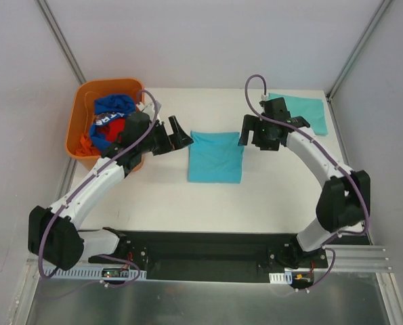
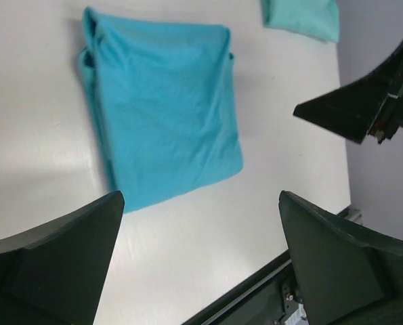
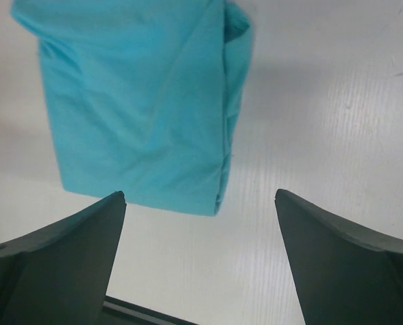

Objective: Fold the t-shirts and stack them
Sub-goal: Fold the long partially folded tshirt into a neat square, then put the neatly folded tshirt into the corner of the board with the right arm

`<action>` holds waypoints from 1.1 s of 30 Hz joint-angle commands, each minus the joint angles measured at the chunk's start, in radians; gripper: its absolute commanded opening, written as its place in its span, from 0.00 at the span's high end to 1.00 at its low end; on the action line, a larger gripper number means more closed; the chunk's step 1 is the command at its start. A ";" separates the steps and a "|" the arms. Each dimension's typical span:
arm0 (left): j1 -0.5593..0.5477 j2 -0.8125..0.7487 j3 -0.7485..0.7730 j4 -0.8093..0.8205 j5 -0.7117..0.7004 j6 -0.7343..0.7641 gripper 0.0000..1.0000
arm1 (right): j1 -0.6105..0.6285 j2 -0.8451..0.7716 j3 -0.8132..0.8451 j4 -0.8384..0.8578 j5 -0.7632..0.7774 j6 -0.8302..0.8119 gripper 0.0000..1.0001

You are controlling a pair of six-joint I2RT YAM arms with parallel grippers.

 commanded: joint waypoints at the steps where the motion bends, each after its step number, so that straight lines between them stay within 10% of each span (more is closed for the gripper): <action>1: 0.006 -0.123 -0.171 -0.074 -0.163 0.012 0.01 | 0.002 0.154 0.066 -0.083 0.088 -0.011 0.03; 22: 0.006 -0.308 -0.459 -0.105 -0.201 -0.042 0.01 | 0.088 0.541 0.213 -0.032 0.082 0.073 0.01; 33: 0.007 -0.257 -0.469 -0.108 -0.219 -0.040 0.01 | 0.156 0.667 0.317 -0.112 0.164 0.072 0.74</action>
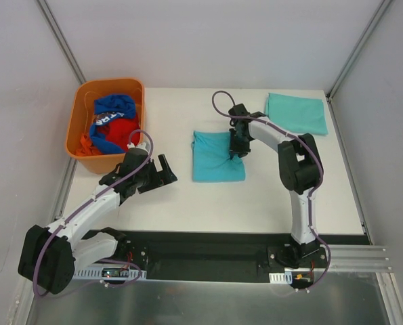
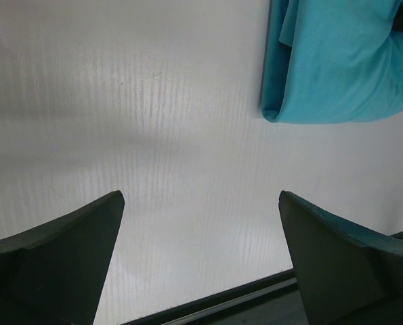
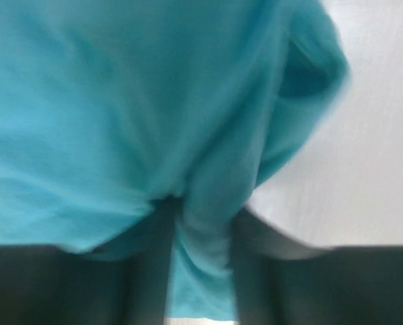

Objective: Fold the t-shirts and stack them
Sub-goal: Put the neatly folded tshirt into the corner of the board with the right arm

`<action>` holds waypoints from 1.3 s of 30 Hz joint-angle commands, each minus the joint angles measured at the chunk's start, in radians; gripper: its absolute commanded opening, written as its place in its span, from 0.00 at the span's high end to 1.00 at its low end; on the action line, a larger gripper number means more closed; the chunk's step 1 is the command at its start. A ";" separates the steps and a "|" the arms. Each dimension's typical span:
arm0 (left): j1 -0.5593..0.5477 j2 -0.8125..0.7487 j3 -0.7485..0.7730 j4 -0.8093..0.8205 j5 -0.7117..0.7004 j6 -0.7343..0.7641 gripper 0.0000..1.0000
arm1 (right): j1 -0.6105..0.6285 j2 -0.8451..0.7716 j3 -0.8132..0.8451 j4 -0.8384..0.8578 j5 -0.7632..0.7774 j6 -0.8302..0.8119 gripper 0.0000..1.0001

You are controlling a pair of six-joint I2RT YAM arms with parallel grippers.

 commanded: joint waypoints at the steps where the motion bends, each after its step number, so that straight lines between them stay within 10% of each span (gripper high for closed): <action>1: 0.007 0.006 -0.007 0.007 -0.032 0.003 0.01 | 0.048 0.102 0.043 -0.013 0.030 0.020 0.83; 3: 0.007 0.005 -0.009 0.007 -0.036 0.007 0.01 | 0.048 0.099 0.060 -0.033 0.056 -0.001 0.99; 17: 0.012 -0.017 0.022 -0.039 -0.096 0.024 0.01 | -0.038 0.095 0.382 -0.091 0.658 -0.481 0.99; 39: 0.021 0.075 0.087 -0.043 -0.139 0.032 0.01 | -0.213 0.241 0.676 0.223 0.803 -0.894 0.99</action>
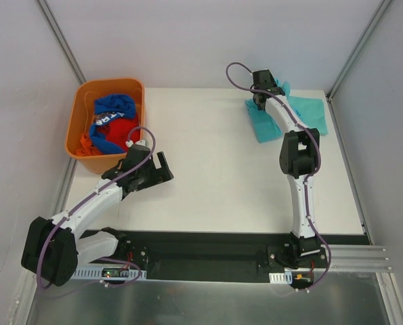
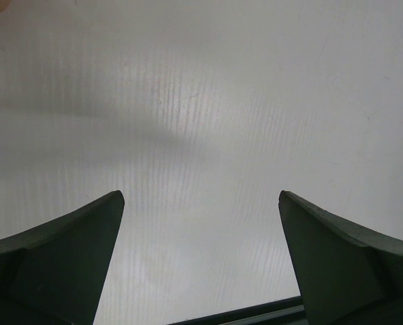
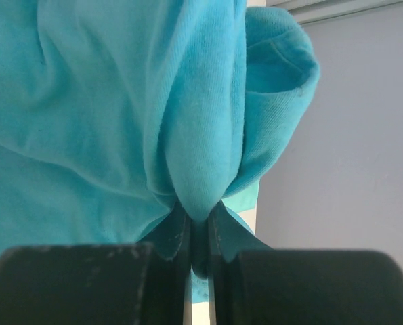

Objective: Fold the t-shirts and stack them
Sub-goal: Put the neatly folded tshirt into the corner of the board with the right arm

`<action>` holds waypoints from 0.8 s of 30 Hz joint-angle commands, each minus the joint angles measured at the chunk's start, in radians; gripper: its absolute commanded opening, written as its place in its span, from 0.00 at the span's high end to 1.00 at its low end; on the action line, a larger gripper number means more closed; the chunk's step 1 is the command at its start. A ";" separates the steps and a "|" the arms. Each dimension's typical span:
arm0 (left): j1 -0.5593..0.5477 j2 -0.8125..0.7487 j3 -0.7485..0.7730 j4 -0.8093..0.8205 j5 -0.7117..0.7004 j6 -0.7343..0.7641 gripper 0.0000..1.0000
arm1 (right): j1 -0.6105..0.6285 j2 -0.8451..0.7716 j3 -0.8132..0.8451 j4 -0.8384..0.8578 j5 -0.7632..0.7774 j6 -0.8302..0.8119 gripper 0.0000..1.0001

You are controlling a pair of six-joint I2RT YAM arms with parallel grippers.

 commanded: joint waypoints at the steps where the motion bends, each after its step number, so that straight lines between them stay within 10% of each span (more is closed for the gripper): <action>1: 0.016 0.006 0.043 -0.004 -0.034 0.001 0.01 | -0.008 -0.067 0.060 0.071 0.060 -0.045 0.99; 24: 0.016 -0.091 0.011 -0.004 -0.046 -0.012 0.01 | -0.016 -0.207 0.115 0.052 0.097 -0.002 0.99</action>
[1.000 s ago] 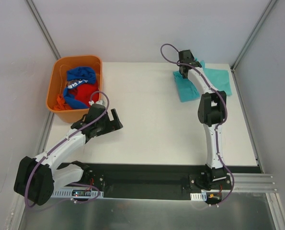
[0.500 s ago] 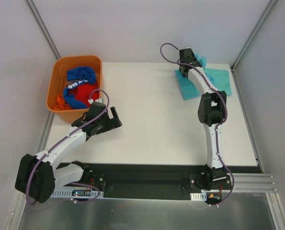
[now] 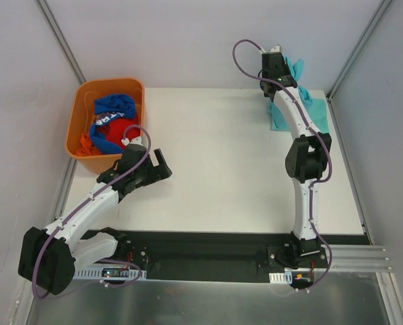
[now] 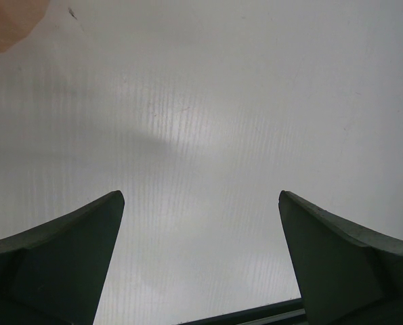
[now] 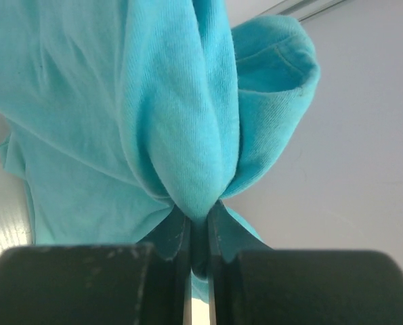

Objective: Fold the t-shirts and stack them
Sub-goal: Put the neatly folded tshirt into the corner of the board with the right arm

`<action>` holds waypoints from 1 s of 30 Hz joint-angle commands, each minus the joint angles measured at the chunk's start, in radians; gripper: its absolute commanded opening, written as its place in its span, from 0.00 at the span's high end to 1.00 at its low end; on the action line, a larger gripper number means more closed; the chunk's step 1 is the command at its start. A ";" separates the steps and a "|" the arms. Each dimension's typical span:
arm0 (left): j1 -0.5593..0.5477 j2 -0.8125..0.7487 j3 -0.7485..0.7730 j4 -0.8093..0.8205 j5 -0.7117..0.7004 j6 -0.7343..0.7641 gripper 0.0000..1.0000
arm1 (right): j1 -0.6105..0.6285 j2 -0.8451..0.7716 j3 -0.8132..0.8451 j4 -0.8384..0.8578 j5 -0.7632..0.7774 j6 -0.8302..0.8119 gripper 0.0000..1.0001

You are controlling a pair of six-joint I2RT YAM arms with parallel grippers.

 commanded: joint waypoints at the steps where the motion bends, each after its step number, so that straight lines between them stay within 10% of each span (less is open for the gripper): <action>1: 0.009 -0.021 0.001 0.002 -0.024 -0.011 0.01 | -0.013 -0.067 0.058 0.021 0.046 0.020 0.99; 30: 0.009 0.071 0.044 0.002 0.001 -0.037 0.01 | -0.233 0.064 0.053 -0.091 -0.357 0.428 0.98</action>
